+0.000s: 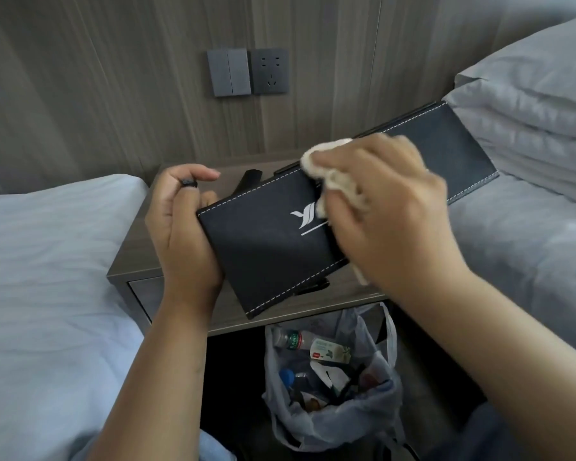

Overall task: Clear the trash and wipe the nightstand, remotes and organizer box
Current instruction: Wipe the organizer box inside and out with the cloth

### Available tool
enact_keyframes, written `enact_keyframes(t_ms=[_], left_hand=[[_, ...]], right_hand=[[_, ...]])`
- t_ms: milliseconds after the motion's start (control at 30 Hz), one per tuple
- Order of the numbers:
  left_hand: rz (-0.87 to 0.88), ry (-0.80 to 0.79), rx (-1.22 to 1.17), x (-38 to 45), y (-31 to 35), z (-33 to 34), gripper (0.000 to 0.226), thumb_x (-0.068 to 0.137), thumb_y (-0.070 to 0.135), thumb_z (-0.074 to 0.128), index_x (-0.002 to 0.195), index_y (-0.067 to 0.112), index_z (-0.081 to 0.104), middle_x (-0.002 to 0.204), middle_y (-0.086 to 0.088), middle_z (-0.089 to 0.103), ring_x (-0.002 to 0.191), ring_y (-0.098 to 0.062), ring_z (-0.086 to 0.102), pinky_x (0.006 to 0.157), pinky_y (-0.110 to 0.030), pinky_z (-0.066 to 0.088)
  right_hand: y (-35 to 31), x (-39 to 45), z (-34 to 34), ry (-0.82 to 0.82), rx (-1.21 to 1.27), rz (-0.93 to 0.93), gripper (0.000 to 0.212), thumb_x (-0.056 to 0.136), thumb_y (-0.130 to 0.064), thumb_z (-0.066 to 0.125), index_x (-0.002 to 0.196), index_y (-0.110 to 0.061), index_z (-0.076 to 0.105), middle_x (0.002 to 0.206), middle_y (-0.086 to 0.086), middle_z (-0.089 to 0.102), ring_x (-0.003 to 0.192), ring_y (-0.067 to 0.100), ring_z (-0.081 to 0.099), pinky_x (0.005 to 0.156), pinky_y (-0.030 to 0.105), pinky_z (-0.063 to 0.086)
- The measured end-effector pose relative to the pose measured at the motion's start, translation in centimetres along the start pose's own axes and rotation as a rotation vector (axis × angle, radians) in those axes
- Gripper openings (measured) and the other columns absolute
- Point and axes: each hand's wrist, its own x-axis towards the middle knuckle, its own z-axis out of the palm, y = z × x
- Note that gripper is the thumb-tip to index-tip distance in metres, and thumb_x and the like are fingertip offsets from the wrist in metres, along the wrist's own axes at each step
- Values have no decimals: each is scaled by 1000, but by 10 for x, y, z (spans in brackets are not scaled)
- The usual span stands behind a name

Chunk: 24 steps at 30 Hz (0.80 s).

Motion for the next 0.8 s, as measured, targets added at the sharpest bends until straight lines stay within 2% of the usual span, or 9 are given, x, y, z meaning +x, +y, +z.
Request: enact_keyframes(t_ms=[133,200,267,333,367,567,633,700,800], left_hand=[[9,-4,17,1,-1,-2,26,82,4,36,75,14,59,48,7,35,46,-7,26,45,-22,20],[15,-38,18,0,-2,-6,24,84,6,38,75,14,59,50,6,38,48,-8,28,47,-22,22],[21,-83,29,-4,-1,-8,24,88,14,42,74,16,60,53,-11,38,49,-16,30,48,-25,21],[39,-134,79,-7,1,-11,24,89,27,45,74,19,61,59,-30,39,51,-34,31,51,-34,20],[63,-184,136,-8,2,-13,22,88,31,46,76,20,61,62,-34,41,53,-35,33,52,-35,21],[161,-651,771,-9,37,-31,35,79,51,59,105,28,57,55,-6,57,49,-27,48,51,-34,38],[166,-648,1025,-10,54,-29,41,78,61,53,109,34,56,65,7,64,59,-18,57,60,-30,44],[258,-535,1262,-23,62,-13,45,86,59,46,119,31,53,90,12,68,82,-15,62,72,-32,48],[465,-407,1506,-64,47,33,65,90,58,34,135,13,46,133,-7,53,110,-31,55,84,-46,46]], right_hand=[[51,9,-22,110,-134,292,25,83,-11,56,101,-16,73,96,6,68,94,30,60,78,16,32],[73,9,-31,188,-190,437,24,85,-15,53,99,-16,71,97,6,67,96,24,56,79,19,28],[83,7,-37,234,-160,571,23,87,-20,50,98,-13,68,95,3,67,93,16,53,88,25,33],[82,4,-39,243,-57,697,20,89,-24,49,97,-15,65,85,-7,64,86,10,54,83,25,37],[80,2,-40,248,-2,741,15,90,-25,50,95,-19,63,79,-13,60,81,6,52,80,24,36],[72,-11,-43,311,223,849,7,87,-36,61,91,-30,62,72,-20,61,75,-2,56,90,36,49],[70,-13,-42,343,239,859,8,87,-36,61,92,-30,63,73,-20,62,75,-2,57,90,38,49],[66,-14,-40,394,259,870,6,87,-35,62,92,-30,62,73,-21,62,74,-5,58,89,35,50],[64,-17,-37,417,256,884,10,89,-30,60,97,-27,64,71,-24,60,70,-12,55,85,27,48]])
